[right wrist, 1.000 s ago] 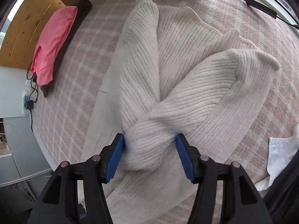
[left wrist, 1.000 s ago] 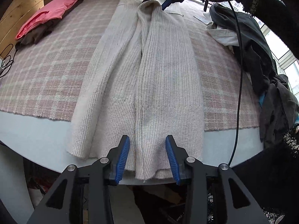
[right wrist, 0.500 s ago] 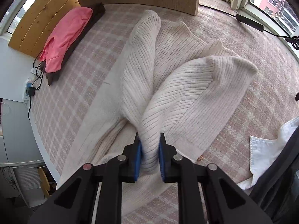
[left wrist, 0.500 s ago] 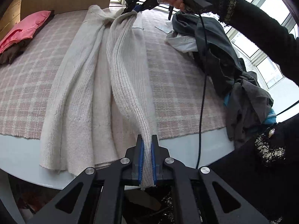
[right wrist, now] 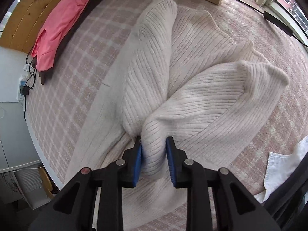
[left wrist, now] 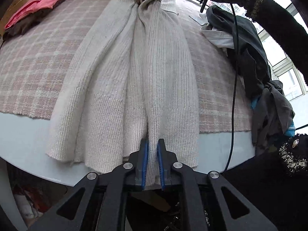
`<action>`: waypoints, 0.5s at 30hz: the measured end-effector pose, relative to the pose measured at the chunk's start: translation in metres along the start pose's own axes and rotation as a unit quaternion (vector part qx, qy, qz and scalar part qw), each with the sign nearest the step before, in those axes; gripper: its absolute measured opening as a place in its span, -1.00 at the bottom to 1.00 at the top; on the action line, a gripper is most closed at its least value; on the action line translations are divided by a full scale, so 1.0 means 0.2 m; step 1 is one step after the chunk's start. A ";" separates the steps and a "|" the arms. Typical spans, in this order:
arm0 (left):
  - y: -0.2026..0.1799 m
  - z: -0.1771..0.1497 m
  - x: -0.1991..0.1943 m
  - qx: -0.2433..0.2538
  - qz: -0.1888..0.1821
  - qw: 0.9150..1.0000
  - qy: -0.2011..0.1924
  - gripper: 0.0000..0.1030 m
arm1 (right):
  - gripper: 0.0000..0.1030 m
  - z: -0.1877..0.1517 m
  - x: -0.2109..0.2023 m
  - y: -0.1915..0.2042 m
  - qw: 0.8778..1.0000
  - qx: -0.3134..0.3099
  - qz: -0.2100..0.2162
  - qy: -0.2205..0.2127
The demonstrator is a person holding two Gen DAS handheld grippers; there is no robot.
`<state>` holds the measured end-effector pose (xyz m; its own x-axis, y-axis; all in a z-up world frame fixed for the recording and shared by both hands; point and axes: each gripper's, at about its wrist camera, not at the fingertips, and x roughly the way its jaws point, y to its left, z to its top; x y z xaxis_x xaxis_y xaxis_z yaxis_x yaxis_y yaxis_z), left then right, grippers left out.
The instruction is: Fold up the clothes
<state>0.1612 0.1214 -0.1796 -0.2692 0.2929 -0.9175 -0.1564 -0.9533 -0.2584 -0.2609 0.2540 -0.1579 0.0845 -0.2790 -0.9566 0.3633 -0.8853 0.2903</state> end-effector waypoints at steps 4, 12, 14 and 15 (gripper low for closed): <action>0.02 -0.01 -0.14 0.000 0.010 1.000 -0.023 -0.61 | -0.26 -0.05 -0.40 -0.26 0.989 0.028 0.073 -0.122; -0.06 0.12 -0.05 0.038 -0.002 0.999 -0.006 -0.60 | -0.19 0.05 -0.32 -0.69 0.983 0.138 -0.012 -0.119; -0.09 0.15 0.01 0.045 -0.011 0.999 0.003 -0.57 | -0.19 0.06 -0.21 -0.68 0.985 0.137 -0.014 -0.102; -0.10 0.16 0.04 0.048 -0.016 0.999 0.008 -0.57 | -0.19 0.07 -0.16 -0.67 0.986 0.133 -0.022 -0.093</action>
<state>0.1317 0.1454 -0.1723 -0.2475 0.3210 -0.9142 -0.2549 -0.9319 -0.2582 -0.3249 0.3774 -0.1652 -0.1073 -0.2806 -0.9538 0.1039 -0.9573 0.2699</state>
